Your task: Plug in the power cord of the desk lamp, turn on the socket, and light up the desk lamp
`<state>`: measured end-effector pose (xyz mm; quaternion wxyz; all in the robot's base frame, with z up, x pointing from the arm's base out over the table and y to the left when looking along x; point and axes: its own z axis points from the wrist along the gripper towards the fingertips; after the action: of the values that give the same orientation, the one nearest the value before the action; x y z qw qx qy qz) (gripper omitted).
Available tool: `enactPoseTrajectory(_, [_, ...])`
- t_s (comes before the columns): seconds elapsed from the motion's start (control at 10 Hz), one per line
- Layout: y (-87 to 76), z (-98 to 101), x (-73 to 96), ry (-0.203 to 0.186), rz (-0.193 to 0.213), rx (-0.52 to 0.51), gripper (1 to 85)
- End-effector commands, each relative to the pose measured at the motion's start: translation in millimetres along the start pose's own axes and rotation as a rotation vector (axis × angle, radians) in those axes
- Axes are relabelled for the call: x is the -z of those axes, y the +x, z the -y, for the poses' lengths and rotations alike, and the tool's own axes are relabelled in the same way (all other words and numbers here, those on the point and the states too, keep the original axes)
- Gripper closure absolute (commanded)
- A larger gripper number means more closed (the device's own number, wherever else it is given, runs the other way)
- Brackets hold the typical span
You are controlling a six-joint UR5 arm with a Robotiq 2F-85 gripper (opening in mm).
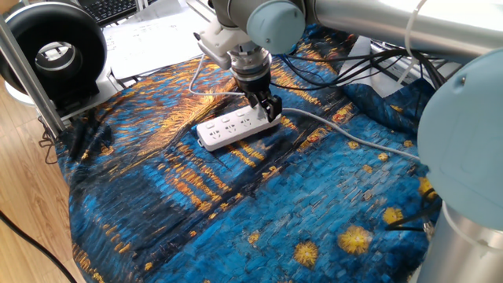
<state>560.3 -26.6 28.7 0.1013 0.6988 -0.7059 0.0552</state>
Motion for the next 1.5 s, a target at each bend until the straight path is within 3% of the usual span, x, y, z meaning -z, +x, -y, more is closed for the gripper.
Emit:
enactPoseTrajectory(0.0, [-1.1,-3.2,-0.9,-0.012,0.013,-0.009,24.0])
enactPoseTrajectory(0.4, [-8.4,-17.2,-6.1,-0.07,0.046,-0.067,25.3])
enactPoseTrajectory(0.9, [-21.6,-15.1,5.2,-0.084,0.069,-0.071,23.0])
enactPoseTrajectory(1.0, [-20.7,-11.4,10.3,-0.073,0.052,-0.061,20.3])
enactPoseTrajectory(1.2, [-26.9,-16.5,25.2,-0.09,0.047,-0.063,17.7])
enactPoseTrajectory(1.4, [-29.0,-15.3,44.8,-0.072,0.01,-0.079,17.7])
